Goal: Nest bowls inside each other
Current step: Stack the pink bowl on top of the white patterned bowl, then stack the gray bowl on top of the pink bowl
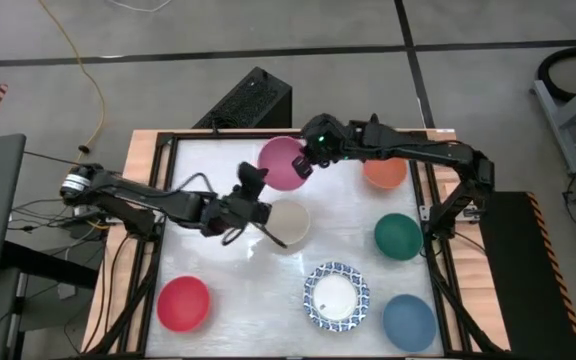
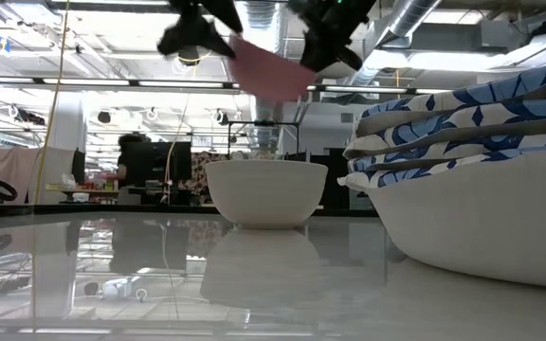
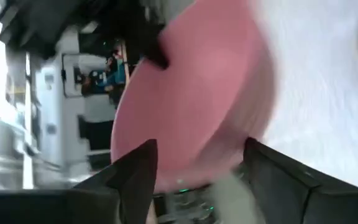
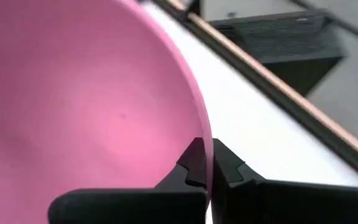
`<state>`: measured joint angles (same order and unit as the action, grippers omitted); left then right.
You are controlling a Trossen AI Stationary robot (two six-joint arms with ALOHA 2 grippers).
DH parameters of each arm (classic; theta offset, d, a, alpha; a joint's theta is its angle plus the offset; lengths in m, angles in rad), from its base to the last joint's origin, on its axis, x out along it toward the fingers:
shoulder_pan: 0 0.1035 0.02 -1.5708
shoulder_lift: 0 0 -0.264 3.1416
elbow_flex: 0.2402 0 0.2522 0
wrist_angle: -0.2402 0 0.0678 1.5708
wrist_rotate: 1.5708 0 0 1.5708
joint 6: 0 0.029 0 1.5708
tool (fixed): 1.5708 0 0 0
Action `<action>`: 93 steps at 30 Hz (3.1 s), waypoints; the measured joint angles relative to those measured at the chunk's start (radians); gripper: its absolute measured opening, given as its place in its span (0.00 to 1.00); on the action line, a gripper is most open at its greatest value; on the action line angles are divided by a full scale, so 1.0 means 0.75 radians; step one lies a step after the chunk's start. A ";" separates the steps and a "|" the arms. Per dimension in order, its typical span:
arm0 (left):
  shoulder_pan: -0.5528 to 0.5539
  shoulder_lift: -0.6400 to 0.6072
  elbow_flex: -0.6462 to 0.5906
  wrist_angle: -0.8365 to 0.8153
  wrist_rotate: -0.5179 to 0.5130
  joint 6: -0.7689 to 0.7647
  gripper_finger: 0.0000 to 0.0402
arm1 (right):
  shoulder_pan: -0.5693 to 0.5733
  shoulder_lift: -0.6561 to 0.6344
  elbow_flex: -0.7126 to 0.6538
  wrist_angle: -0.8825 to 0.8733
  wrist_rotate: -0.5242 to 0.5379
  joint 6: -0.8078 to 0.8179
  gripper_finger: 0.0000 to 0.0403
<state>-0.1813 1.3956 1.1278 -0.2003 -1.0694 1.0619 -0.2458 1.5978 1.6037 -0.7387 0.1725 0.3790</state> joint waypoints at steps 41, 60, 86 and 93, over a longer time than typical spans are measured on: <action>0.075 -0.794 0.116 -0.428 0.817 -1.741 0.58 | 1.083 -0.244 -0.774 0.076 -0.044 1.340 0.02; 0.075 -0.762 0.115 -0.436 0.787 -1.758 0.58 | 1.080 -0.152 -0.787 0.040 -0.096 1.314 0.18; 0.228 -0.102 0.115 -0.708 1.148 -1.930 0.57 | 1.066 -0.361 -0.577 -0.410 0.263 1.345 0.30; 0.389 0.156 0.115 -0.565 1.287 -1.801 0.57 | 1.087 -0.339 -0.577 -0.401 0.303 1.346 0.30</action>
<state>0.1108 1.5129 1.2140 -0.6238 -0.1038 -0.2888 0.5698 1.3435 1.1713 -1.0393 0.3997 1.3888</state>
